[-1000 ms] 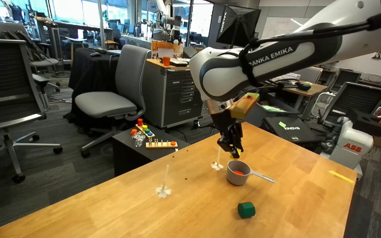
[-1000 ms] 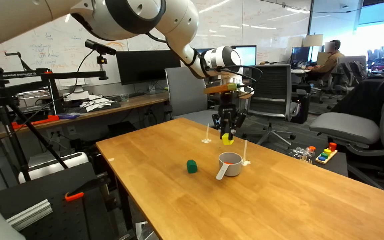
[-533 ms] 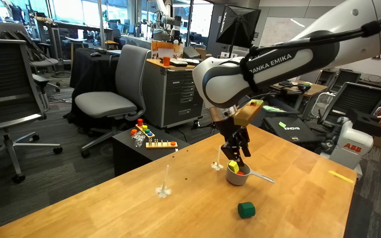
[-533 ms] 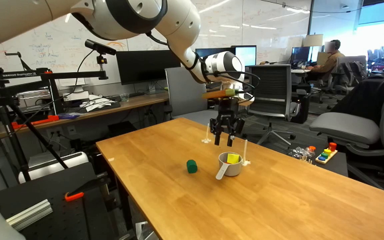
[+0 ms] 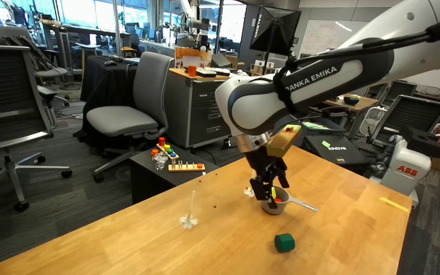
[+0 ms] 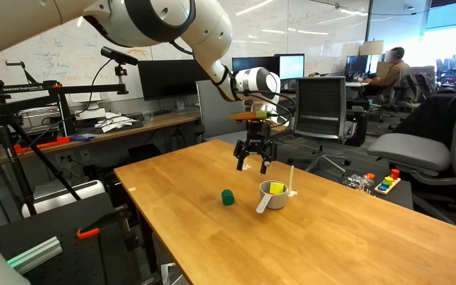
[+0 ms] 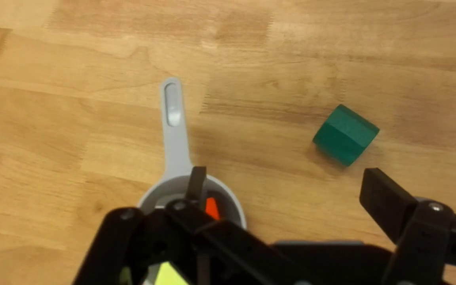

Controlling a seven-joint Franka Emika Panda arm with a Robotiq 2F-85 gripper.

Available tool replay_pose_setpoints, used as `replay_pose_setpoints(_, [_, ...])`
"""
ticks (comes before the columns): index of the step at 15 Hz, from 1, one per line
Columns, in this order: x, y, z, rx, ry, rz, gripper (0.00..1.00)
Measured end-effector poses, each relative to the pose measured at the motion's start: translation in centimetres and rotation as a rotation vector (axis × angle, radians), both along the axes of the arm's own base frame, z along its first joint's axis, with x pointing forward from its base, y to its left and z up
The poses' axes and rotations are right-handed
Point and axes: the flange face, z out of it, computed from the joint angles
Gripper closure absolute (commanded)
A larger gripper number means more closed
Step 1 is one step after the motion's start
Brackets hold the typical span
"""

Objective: Put all the blocks in the cup

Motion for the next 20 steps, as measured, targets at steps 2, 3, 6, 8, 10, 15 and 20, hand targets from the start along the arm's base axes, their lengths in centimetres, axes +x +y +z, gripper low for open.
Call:
replay_pose_setpoints(2, [-1.4,2.6,-0.8,0.013,0.027,0.036,0.0])
replay_pose_setpoints(3, [-2.2,3.9,-1.3,0.022,0.044,0.06,0.0])
replay_pose_setpoints(6, [-4.4,7.1,-2.5,0.058,0.11,0.18,0.0])
replay_pose_setpoints(8, [-5.6,8.3,-3.1,0.103,0.161,0.265,0.0])
replay_pose_setpoints(10, [-6.2,8.4,-3.5,0.145,0.206,0.345,0.0])
replay_pose_setpoints(15, [-7.3,6.3,-3.9,0.135,0.365,0.528,0.0])
replay_pose_setpoints(20, [-7.2,3.7,-5.2,0.017,0.428,0.619,0.0])
